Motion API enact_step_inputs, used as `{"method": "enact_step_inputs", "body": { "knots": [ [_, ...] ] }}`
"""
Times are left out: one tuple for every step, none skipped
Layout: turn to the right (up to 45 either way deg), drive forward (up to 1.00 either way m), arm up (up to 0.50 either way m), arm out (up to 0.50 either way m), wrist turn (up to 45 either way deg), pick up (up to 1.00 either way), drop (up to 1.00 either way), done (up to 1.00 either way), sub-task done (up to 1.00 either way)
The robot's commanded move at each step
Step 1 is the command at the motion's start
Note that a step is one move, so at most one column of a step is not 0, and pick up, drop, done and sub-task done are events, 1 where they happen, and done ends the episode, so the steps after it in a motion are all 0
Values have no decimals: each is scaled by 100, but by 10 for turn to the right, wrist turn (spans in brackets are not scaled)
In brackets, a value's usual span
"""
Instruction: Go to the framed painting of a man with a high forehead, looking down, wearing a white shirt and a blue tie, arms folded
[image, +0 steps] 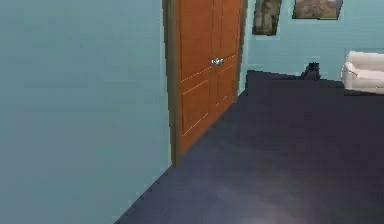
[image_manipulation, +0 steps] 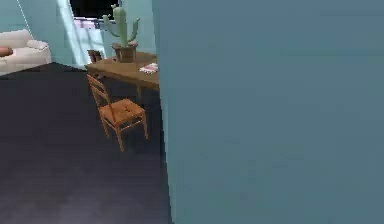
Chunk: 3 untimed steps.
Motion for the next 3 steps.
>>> {"method": "enact_step_inputs", "body": {
  "knots": [
    [240,0,0,0,0,0,0,0,0],
    [0,100,0,0,0,0,0,0,0],
    [0,100,0,0,0,0,0,0,0]
  ]
}}
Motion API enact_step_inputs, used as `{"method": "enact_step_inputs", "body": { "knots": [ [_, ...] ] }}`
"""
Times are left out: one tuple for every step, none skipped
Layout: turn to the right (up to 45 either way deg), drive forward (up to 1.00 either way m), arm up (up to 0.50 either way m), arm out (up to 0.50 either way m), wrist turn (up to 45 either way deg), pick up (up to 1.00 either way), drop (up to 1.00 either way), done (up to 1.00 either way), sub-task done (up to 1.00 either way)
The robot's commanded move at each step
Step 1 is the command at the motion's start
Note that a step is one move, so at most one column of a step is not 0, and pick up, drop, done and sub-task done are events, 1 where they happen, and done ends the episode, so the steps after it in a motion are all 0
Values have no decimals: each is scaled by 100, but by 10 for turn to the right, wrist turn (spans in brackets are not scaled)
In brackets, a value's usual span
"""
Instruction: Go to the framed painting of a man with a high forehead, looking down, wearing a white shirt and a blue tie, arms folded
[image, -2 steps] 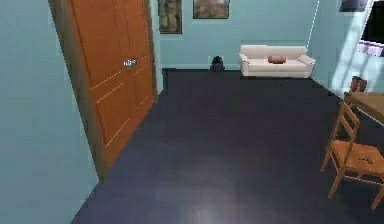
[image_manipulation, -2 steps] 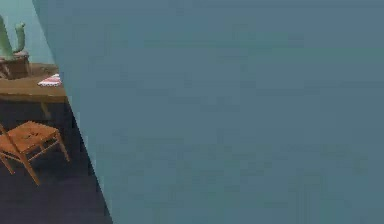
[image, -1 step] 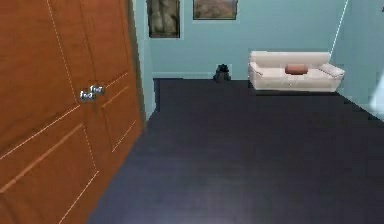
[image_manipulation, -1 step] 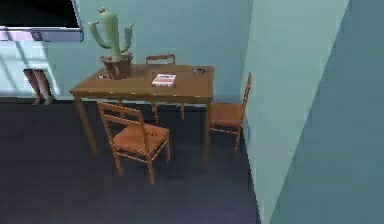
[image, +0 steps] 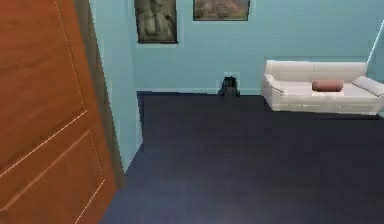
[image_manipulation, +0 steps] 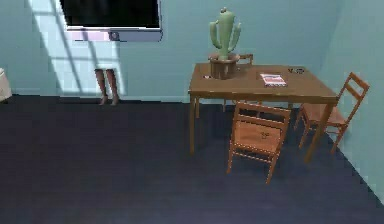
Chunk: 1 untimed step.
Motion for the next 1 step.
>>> {"method": "enact_step_inputs", "body": {
  "knots": [
    [0,100,0,0,0,0,0,0,0]
  ]
}}
